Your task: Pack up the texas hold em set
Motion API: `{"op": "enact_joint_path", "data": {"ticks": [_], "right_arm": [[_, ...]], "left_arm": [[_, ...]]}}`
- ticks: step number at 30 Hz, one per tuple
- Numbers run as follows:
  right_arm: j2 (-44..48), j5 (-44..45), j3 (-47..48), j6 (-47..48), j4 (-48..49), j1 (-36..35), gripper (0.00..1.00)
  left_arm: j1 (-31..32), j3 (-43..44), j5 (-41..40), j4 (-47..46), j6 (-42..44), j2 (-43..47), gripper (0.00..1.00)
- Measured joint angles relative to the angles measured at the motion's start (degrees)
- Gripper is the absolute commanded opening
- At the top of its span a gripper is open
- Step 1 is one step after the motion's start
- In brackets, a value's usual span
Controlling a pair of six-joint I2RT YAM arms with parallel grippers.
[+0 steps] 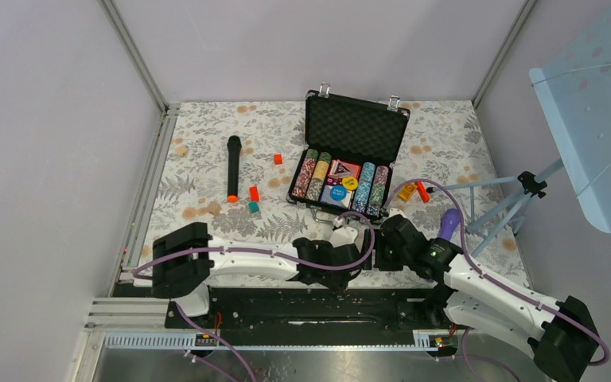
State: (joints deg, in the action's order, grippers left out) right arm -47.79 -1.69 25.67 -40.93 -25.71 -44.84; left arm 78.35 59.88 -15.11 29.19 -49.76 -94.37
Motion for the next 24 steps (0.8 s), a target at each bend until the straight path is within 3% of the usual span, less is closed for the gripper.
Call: {"op": "enact_joint_path", "data": {"ticks": [6,20,24], "right_arm": [[1.0,-0.1,-0.7,-0.9,0.3,0.0,0.71],[2.5,4.1,-0.8,-1.1,-3.2,0.5,0.72],[6.6,6.5,-0.8,-1.3,-5.1,7.8,0.72]], "left_arm": [[1.3,2.0,0.3,0.5,-0.1,-4.2,0.64],[2.4,5.3,-0.6,2.4,-1.1,-8.2,0.66],[2.7,5.3,-0.7,1.5,-1.1,-8.2,0.66]]}}
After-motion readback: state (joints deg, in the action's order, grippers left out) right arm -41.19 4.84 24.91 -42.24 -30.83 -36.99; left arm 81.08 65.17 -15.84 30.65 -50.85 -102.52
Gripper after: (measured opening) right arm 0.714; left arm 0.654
